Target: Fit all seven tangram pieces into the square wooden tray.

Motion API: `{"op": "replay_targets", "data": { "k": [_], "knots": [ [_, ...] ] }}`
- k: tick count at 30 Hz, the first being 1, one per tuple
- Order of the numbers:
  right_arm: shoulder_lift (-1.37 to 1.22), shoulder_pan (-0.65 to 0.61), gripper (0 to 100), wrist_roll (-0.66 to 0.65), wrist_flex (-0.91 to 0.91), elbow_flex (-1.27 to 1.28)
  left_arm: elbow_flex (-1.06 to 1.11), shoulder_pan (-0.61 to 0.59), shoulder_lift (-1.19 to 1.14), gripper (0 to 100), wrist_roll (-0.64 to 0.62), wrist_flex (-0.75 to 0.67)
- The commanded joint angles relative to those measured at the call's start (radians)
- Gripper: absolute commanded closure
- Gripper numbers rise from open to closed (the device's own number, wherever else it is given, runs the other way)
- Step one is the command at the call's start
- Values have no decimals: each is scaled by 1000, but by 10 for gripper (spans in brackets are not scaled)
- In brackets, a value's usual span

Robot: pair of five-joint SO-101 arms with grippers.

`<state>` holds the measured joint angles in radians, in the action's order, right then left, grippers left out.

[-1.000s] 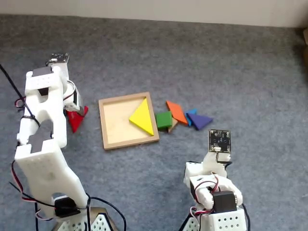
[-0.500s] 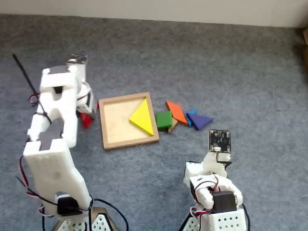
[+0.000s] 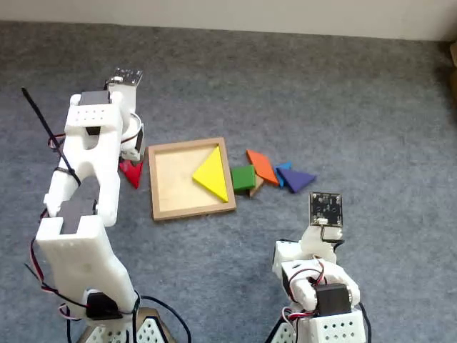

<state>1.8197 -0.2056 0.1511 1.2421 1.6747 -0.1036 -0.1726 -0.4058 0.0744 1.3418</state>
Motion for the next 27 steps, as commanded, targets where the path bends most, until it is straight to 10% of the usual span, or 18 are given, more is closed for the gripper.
{"op": "replay_targets", "data": {
  "k": [1,13,27],
  "knots": [
    [15,12,977,-11,5,101,-18,31,39,902,-2,-41],
    [15,12,977,-11,5,101,-12,-113,33,614,-181,-69],
    [15,12,977,-11,5,101,125,-114,27,643,-322,-273]
  ]
}}
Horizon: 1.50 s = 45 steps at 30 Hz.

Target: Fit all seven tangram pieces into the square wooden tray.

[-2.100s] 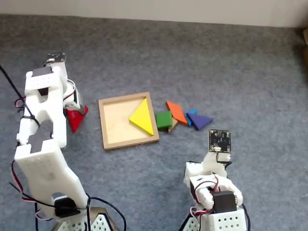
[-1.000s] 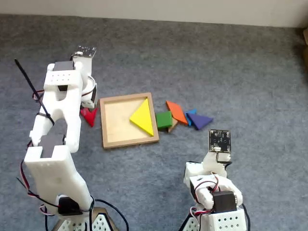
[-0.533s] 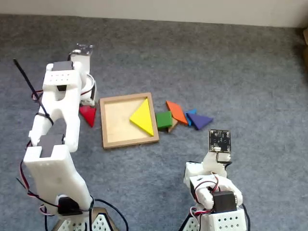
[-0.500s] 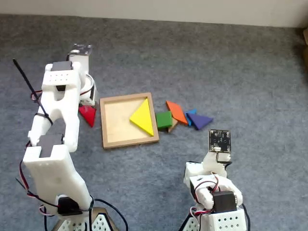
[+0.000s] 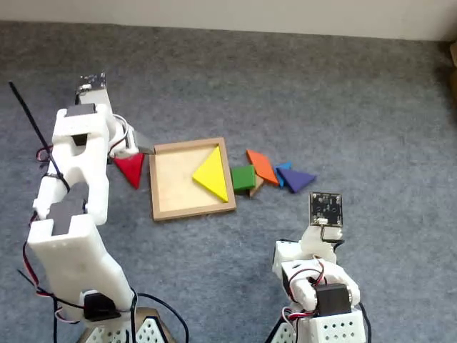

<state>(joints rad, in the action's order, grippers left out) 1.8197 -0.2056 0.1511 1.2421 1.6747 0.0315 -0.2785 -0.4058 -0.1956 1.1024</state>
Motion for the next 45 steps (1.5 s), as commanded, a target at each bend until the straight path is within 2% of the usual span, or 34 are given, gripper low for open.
{"op": "replay_targets", "data": {
  "k": [1,6,13,19,22,33,37,39,42,45],
  "knots": [
    [15,12,977,-11,5,101,-16,-8,13,643,-69,-32],
    [15,12,977,-11,5,101,-143,-8,-128,644,-123,-20],
    [15,12,977,-11,5,101,-390,-7,-298,647,-124,229],
    [15,12,977,-11,5,101,-492,-4,-369,787,-114,315],
    [15,12,977,-11,5,101,-498,-4,-374,829,-49,324],
    [15,12,977,-11,5,101,-499,-2,-367,832,175,325],
    [15,12,977,-11,5,101,-503,2,-367,808,190,325],
    [15,12,977,-11,5,101,-503,1,-367,741,178,339],
    [15,12,977,-11,5,101,-503,-10,-367,638,81,358],
    [15,12,977,-11,5,101,-503,-15,-374,638,75,356]
  ]
}}
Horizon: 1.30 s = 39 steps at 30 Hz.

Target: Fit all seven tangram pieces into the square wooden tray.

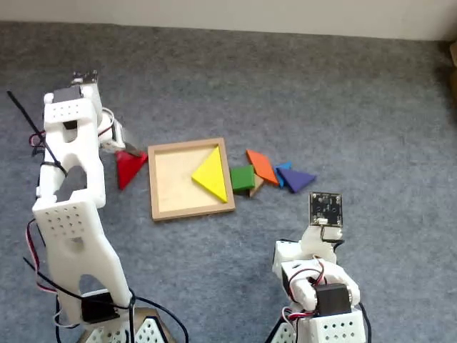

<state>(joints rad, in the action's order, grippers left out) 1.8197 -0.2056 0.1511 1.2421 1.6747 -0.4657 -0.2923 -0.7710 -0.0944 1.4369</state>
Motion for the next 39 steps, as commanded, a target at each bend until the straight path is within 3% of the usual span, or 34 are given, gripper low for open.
{"op": "replay_targets", "data": {
  "k": [1,8,15,26,39],
  "knots": [
    [15,12,977,-11,5,101,-5,-1,-10,652,-26,23],
    [15,12,977,-11,5,101,1,36,-10,684,-25,35],
    [15,12,977,-11,5,101,1,154,-10,684,15,80],
    [15,12,977,-11,5,101,-5,84,-12,688,23,74],
    [15,12,977,-11,5,101,-7,84,-10,688,-48,-43]
  ]
}}
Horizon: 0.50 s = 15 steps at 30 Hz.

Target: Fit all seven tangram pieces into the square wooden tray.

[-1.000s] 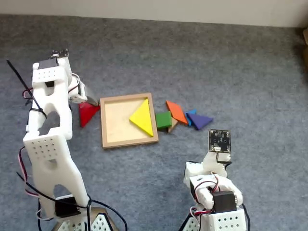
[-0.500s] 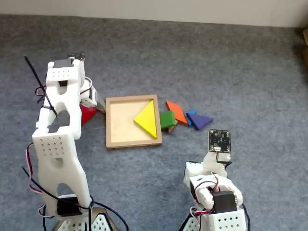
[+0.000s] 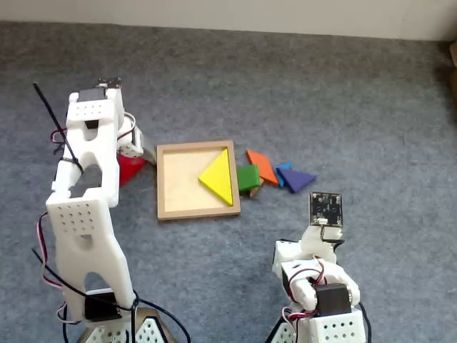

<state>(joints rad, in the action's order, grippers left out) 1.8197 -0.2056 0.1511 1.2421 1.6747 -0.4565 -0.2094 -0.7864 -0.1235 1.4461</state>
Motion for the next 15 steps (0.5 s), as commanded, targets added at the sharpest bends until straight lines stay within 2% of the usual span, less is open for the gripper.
{"op": "replay_targets", "data": {
  "k": [1,6,12,15],
  "knots": [
    [15,12,977,-11,5,101,-16,1,5,688,-20,-55],
    [15,12,977,-11,5,101,-16,1,5,689,-18,-49],
    [15,12,977,-11,5,101,-15,1,5,820,-9,-49],
    [15,12,977,-11,5,101,-15,4,5,829,43,-51]
  ]
}}
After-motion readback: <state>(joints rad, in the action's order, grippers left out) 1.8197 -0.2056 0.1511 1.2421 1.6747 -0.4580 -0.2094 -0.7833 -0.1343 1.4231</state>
